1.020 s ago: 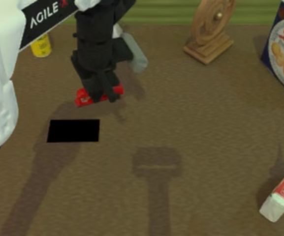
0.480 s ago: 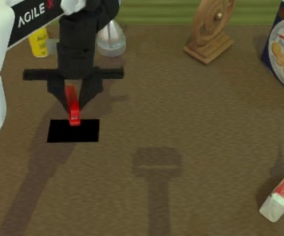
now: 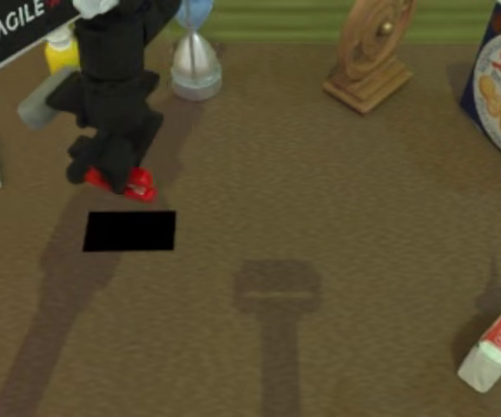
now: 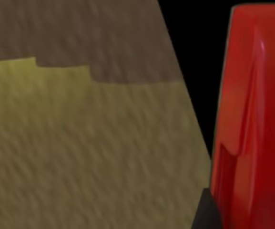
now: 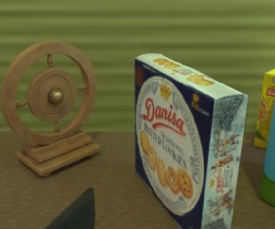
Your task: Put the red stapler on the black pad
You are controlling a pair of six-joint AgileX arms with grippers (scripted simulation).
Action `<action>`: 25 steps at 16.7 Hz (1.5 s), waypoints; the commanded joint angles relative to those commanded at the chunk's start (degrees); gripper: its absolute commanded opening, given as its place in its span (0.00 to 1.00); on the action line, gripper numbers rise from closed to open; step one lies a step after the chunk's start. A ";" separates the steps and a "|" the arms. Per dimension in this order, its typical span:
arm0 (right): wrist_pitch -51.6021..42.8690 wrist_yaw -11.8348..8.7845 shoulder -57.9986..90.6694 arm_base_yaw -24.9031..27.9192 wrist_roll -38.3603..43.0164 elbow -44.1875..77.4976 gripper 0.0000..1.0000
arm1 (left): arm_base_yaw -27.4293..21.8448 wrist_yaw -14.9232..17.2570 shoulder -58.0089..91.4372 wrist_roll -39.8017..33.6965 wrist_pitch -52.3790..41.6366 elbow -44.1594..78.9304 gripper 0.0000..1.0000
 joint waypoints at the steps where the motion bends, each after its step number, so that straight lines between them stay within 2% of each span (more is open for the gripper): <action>1: 0.00 0.00 0.00 0.00 0.00 0.00 1.00 | 0.35 0.55 -0.78 -4.40 1.05 -0.39 0.00; 4: 0.00 0.00 0.00 0.00 0.00 0.00 1.00 | 1.20 1.91 -2.82 -13.83 3.77 -1.35 0.00; 7: 0.00 0.00 0.00 0.00 0.00 0.00 1.00 | 1.62 2.58 -3.83 -17.89 5.13 -1.77 0.00; 14: 0.00 0.00 0.00 0.00 0.00 0.00 1.00 | 1.39 2.56 -3.62 -17.76 6.01 -2.53 0.00; 21: 0.00 0.00 0.00 0.00 0.00 0.00 1.00 | 2.26 2.60 -1.20 -17.09 22.43 -15.80 0.00; 25: 0.00 0.00 0.00 0.00 0.00 0.00 1.00 | 2.52 2.62 -0.44 -17.03 25.98 -19.19 0.00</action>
